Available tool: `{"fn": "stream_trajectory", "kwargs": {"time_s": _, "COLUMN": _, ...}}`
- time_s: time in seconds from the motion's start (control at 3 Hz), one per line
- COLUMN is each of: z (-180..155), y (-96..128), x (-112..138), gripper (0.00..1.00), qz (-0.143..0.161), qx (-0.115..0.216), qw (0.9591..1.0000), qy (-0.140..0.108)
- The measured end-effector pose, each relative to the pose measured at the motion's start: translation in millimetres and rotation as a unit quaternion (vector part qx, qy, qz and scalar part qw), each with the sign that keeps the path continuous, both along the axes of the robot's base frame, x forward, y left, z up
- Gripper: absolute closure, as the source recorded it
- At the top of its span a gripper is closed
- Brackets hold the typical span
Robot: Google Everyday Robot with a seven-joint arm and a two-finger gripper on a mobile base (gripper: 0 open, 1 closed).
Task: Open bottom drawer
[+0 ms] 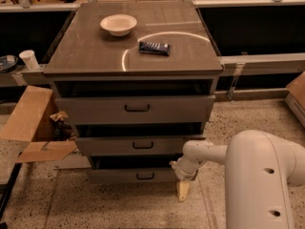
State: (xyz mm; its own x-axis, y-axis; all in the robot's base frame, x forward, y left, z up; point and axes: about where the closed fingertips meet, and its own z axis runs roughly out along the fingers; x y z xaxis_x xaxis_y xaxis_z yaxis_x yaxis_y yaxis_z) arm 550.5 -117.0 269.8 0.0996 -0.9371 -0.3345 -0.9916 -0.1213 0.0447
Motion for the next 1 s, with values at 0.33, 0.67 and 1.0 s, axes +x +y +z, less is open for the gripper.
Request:
{"fn": "stream_trajectory", "kwargs": {"time_s": 0.33, "z": 9.8, "y": 14.9, "x": 6.9, "gripper": 0.00, "qz": 0.004, "qx": -0.007, "qw": 0.9999, "qy": -0.009}}
{"fn": "stream_trajectory", "kwargs": {"time_s": 0.67, "z": -9.3, "y": 19.4, "x": 14.4, "gripper": 0.00, "qz": 0.001, "qx": -0.010, "qw": 0.9999, "qy": 0.010}}
{"fn": "stream_trajectory", "kwargs": {"time_s": 1.0, "z": -9.3, "y": 19.4, "x": 14.4, "gripper": 0.00, "qz": 0.001, "qx": -0.010, "qw": 0.9999, "qy": 0.010}}
